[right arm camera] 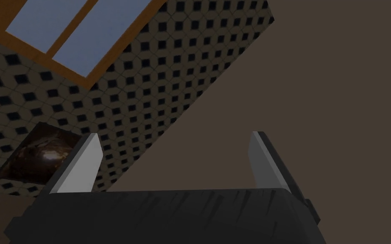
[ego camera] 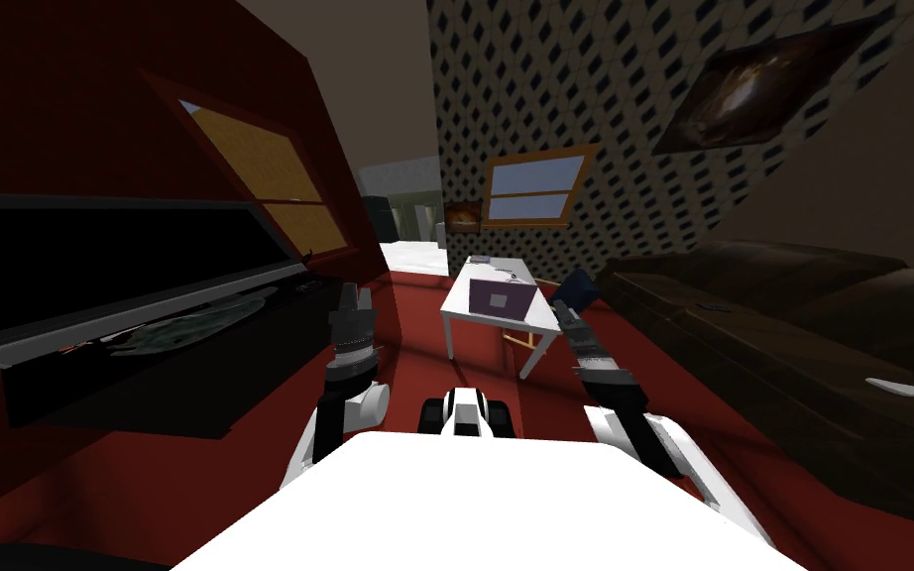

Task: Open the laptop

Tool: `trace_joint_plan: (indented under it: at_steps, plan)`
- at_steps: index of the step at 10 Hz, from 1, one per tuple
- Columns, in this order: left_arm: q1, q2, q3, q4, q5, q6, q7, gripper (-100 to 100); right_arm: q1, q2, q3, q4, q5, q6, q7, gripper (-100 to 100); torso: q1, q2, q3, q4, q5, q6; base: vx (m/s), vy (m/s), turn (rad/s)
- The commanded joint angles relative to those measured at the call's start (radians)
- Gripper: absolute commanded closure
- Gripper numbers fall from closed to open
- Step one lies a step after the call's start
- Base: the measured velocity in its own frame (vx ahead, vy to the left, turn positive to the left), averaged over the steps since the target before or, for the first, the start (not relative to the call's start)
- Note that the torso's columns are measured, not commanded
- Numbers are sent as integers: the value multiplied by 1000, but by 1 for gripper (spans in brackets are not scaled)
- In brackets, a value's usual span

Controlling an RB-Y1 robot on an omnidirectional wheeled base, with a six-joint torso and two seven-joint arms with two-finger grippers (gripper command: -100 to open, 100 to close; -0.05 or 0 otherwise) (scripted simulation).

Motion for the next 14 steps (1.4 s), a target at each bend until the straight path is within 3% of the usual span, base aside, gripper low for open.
trace_joint_plan:
  at_steps: [1,14]
  plan:
    - [0,0,0,0,0,0,0,0,5,-2,-16,6,75,31,34,-100,-3,0,0,0,0,1,48,91,56]
    - [0,0,0,0,0,0,0,0,12,-21,-85,61,411,166,180,-100,-2,0,0,0,-1,0,51,97,66]
